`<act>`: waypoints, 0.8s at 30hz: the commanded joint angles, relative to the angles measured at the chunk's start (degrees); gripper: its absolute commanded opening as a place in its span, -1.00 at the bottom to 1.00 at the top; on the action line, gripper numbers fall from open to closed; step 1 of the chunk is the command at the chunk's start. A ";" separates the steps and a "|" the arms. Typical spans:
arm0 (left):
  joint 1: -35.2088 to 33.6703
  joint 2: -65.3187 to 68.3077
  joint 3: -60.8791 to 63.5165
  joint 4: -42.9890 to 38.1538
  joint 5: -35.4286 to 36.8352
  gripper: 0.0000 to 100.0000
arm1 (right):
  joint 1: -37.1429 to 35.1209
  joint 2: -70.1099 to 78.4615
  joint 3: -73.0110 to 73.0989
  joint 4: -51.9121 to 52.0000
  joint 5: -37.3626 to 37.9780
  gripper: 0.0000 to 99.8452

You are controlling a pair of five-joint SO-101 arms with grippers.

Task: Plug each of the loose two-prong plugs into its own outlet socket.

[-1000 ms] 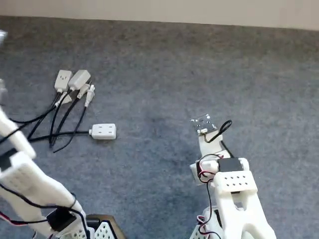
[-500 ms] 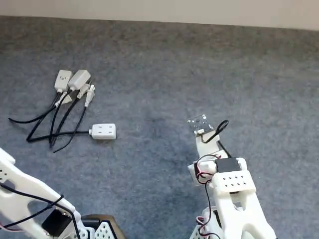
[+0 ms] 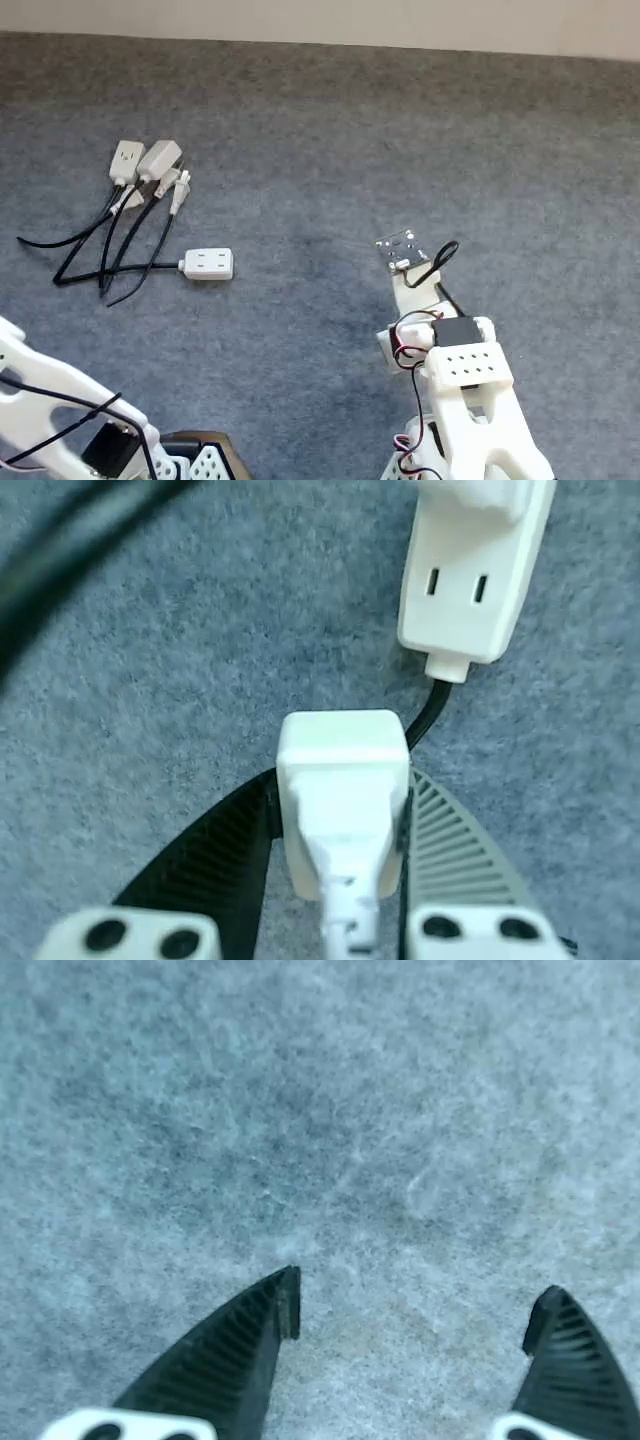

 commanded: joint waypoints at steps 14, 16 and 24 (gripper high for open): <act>-1.71 -12.26 -0.40 8.35 3.78 -0.31 | -0.57 -0.92 -0.31 -0.57 -0.26 -0.31; -0.48 -15.52 1.45 8.35 6.15 -0.31 | -0.66 -0.92 -0.31 -0.57 -0.26 -0.31; 4.70 -31.43 2.51 8.18 17.93 -0.31 | -1.01 -0.92 -0.31 -0.66 -0.35 -0.31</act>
